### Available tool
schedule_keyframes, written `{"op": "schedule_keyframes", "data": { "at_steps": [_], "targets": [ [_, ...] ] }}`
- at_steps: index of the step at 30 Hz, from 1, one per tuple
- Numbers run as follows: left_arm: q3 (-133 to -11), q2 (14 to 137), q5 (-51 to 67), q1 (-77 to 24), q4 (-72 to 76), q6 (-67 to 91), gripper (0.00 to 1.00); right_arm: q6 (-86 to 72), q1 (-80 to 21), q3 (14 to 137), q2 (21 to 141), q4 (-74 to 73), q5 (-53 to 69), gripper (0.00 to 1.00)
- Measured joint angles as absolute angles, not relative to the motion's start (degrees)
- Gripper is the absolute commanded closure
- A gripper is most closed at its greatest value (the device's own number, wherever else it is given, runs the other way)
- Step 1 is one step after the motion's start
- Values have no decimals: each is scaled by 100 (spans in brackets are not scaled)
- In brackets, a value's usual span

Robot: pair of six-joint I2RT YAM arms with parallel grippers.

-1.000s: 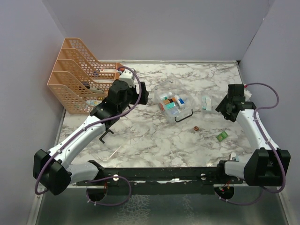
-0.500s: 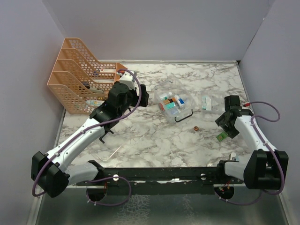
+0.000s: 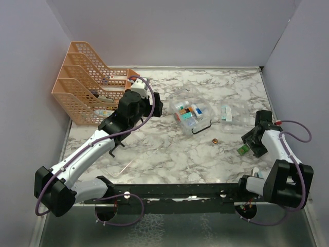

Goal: Organize the medicine kit

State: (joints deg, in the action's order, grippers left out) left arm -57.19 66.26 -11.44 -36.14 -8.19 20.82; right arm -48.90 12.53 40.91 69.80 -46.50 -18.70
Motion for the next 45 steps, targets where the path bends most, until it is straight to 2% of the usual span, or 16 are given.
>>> {"op": "schedule_keyframes", "data": {
  "at_steps": [9, 24, 36, 45],
  "targets": [
    [-5719, 6626, -1162, -3614, -819, 2073, 8, -4554, 1310, 3822, 7271, -4171, -1181, 35],
    [-5719, 6628, -1210, -3614, -819, 2034, 8, -4521, 1315, 3688, 7483, -3833, -952, 72],
    [-5719, 6628, -1229, -3614, -816, 1994, 8, -4980, 1319, 3747, 7435, -3918, -480, 71],
    [-5719, 6628, -1262, -3614, -819, 1962, 8, -5594, 1319, 4416, 7426, -4215, 93, 70]
  ]
}}
